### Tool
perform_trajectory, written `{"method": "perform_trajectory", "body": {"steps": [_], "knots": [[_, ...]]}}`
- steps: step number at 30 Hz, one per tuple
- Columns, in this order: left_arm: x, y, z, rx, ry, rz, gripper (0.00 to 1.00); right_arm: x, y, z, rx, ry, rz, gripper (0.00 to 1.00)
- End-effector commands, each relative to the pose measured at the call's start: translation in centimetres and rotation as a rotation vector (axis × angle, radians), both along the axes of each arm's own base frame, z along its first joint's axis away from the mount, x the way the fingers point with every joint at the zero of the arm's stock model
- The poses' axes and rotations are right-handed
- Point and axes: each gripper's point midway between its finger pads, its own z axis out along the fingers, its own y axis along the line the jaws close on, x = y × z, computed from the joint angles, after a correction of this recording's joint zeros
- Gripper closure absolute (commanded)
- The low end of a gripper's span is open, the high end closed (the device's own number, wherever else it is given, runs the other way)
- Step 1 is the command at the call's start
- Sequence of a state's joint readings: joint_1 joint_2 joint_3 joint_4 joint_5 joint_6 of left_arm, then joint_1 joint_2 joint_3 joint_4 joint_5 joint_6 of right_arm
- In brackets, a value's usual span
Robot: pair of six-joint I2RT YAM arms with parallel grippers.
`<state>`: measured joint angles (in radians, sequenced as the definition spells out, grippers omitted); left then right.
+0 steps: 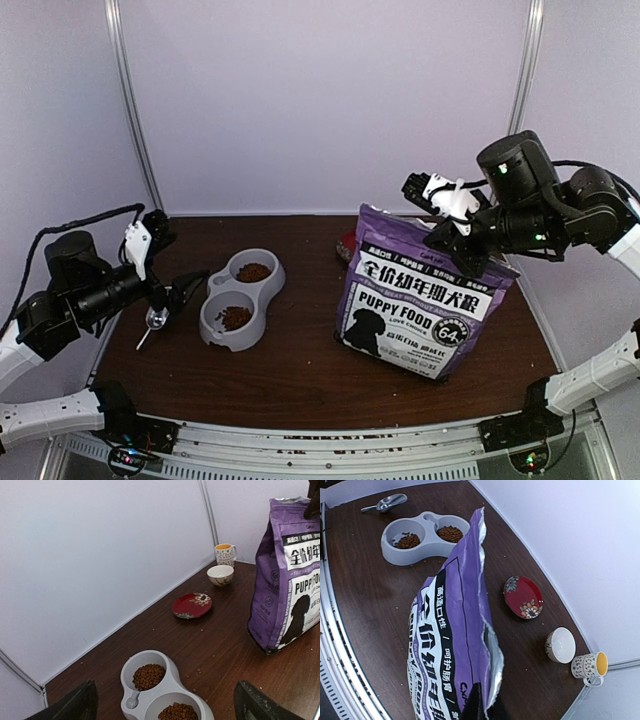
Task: Serve the pet food
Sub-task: Place the pet food bag at the corner of the board.
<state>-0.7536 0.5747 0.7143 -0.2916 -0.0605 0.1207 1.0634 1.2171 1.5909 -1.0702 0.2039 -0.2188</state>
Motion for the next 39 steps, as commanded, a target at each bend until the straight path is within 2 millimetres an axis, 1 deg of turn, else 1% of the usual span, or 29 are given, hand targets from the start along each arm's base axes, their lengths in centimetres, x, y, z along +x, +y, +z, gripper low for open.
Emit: {"method": "perform_trajectory", "body": {"steps": [1, 6, 9, 12, 17, 21, 25, 28, 31, 35, 39], "knots": [[1.7, 2.7, 0.8, -0.019, -0.021, 0.188, 0.02, 2.3, -3.6, 9.4, 0.294, -0.242, -0.193, 1.0], [1.6, 5.3, 1.9, -0.058, -0.08, 0.299, 0.02, 2.8, -6.7, 10.1, 0.312, -0.268, -0.294, 1.0], [1.1, 6.6, 2.9, -0.106, -0.124, 0.332, 0.02, 3.2, -8.7, 10.1, 0.314, -0.274, -0.362, 1.0], [0.7, 7.3, 3.5, -0.135, -0.147, 0.348, 0.02, 3.7, -10.6, 9.8, 0.314, -0.27, -0.43, 1.0], [0.5, 7.2, 3.5, -0.139, -0.15, 0.336, 0.02, 4.2, -14.0, 9.1, 0.31, -0.254, -0.542, 1.0], [0.4, 7.2, 3.5, -0.136, -0.155, 0.334, 0.02, 4.3, -16.3, 8.7, 0.325, -0.236, -0.616, 1.0], [0.4, 7.0, 3.4, -0.136, -0.159, 0.325, 0.02, 4.7, -18.8, 7.8, 0.312, -0.219, -0.72, 1.0], [0.5, 7.1, 3.1, -0.117, -0.163, 0.332, 0.02, 4.7, -21.4, 7.6, 0.313, -0.227, -0.827, 1.0], [0.6, 7.4, 3.1, -0.118, -0.16, 0.349, 0.02, 4.7, -23.5, 7.4, 0.323, -0.234, -0.906, 1.0], [0.6, 7.4, 3.1, -0.117, -0.163, 0.349, 0.02, 4.8, -25.4, 6.4, 0.291, -0.212, -0.979, 1.0], [0.6, 7.4, 3.0, -0.114, -0.16, 0.35, 0.02, 4.9, -26.7, 5.9, 0.283, -0.207, -1.024, 1.0]]}}
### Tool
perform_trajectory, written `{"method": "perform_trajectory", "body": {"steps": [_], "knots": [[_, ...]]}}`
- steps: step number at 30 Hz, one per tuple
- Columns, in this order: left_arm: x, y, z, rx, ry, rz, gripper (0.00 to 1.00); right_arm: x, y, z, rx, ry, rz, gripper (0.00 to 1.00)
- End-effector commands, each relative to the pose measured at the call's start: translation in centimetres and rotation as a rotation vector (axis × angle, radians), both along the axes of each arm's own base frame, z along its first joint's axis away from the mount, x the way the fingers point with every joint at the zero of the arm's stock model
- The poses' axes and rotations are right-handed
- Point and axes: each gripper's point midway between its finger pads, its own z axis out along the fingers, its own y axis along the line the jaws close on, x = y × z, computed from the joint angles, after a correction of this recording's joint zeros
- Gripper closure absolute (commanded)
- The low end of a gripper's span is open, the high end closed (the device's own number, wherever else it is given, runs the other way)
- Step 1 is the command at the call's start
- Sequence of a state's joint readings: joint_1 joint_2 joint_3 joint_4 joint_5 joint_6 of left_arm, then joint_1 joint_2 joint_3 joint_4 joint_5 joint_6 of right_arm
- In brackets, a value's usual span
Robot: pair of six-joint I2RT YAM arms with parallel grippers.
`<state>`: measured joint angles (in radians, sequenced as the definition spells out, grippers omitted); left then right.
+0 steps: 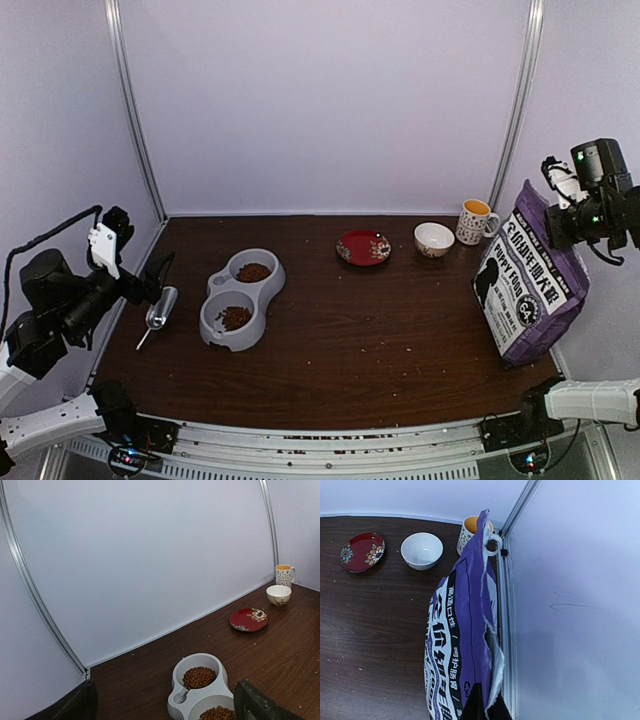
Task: Serve the pet food
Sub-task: Place the pet food bag at the corner of the board.
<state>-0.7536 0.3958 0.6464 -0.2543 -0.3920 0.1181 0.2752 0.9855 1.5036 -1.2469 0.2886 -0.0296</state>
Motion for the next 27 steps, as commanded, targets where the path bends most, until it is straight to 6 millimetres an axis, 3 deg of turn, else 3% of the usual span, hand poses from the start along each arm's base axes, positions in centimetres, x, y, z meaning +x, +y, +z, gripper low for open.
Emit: {"method": "perform_trajectory", "body": {"steps": [1, 9, 19, 20, 23, 25, 27], "knots": [[0.0, 0.4, 1.0, -0.026, -0.041, 0.021, 0.02, 1.1, -1.7, 5.9, 0.064, -0.273, -0.087, 1.0], [0.2, 0.7, 0.8, -0.024, -0.038, 0.043, 0.02, 1.5, -3.8, 4.5, 0.052, -0.235, -0.147, 1.0], [0.5, 0.9, 0.7, -0.022, -0.03, 0.064, 0.02, 2.5, -3.9, 1.2, 0.071, -0.166, -0.152, 1.0], [0.5, 0.9, 0.7, -0.021, -0.029, 0.064, 0.02, 2.5, -4.0, 1.2, 0.072, -0.168, -0.154, 0.91], [0.6, 0.9, 0.6, -0.021, -0.028, 0.066, 0.02, 2.4, -3.9, 1.8, 0.078, -0.19, -0.151, 0.53], [0.7, 0.8, 0.6, -0.016, -0.026, 0.068, 0.02, 2.3, -3.5, 2.4, 0.098, -0.214, -0.132, 0.36], [0.7, 0.8, 0.6, -0.013, -0.023, 0.069, 0.02, 2.3, -3.0, 3.1, 0.126, -0.231, -0.11, 0.25]]}}
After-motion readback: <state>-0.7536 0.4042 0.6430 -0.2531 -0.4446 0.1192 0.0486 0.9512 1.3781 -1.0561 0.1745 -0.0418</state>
